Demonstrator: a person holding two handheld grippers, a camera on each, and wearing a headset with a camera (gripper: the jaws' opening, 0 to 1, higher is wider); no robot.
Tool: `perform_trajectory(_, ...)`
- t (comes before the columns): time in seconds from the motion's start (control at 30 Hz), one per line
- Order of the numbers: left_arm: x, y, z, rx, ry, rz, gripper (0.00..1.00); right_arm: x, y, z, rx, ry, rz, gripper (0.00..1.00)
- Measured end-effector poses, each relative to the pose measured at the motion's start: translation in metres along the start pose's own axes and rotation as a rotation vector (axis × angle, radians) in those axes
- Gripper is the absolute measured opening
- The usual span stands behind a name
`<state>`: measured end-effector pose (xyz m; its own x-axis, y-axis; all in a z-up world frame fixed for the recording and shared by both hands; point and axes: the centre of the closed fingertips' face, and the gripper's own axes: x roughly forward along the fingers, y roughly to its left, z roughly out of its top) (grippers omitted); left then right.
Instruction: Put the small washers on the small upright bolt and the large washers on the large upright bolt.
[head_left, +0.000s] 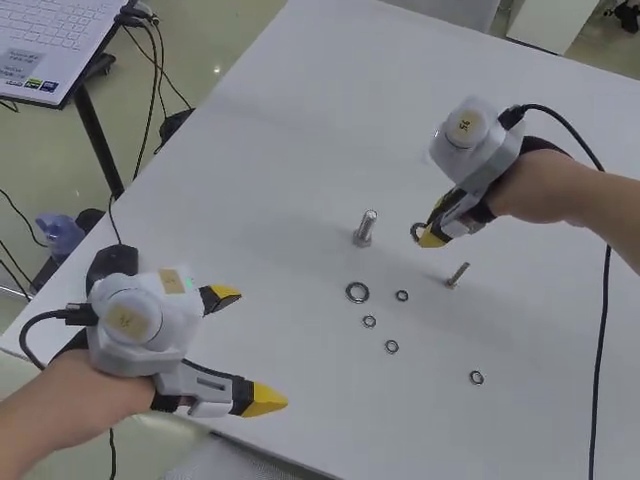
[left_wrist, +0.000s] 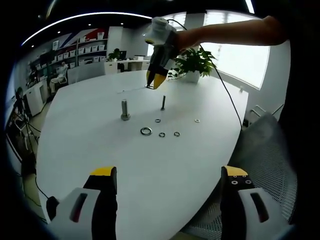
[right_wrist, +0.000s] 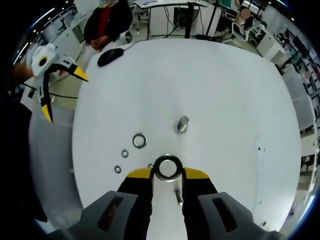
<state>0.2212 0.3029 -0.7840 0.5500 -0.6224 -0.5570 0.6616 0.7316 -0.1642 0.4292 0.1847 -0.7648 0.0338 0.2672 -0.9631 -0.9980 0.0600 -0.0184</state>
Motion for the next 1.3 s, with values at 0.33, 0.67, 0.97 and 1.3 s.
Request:
perform_trajectory(0.33,0.003,-0.001,0.003,0.011,-0.015,-0.011,0.86,0.010,-0.011,0.022,-0.024,-0.004,-0.006,0.21)
perform_trajectory(0.67,0.002,-0.002,-0.001,0.000,-0.018,-0.005,0.85,0.023,-0.018,0.037,-0.058,0.008,-0.006,0.22)
perform_trajectory(0.97,0.001,-0.004,-0.009,0.001,0.002,-0.010,0.84,0.037,-0.027,0.046,-0.070,0.022,0.002,0.22)
perform_trajectory(1.3,0.000,0.000,-0.005,-0.020,-0.005,0.006,0.82,0.051,-0.027,0.053,-0.091,0.038,0.015,0.22)
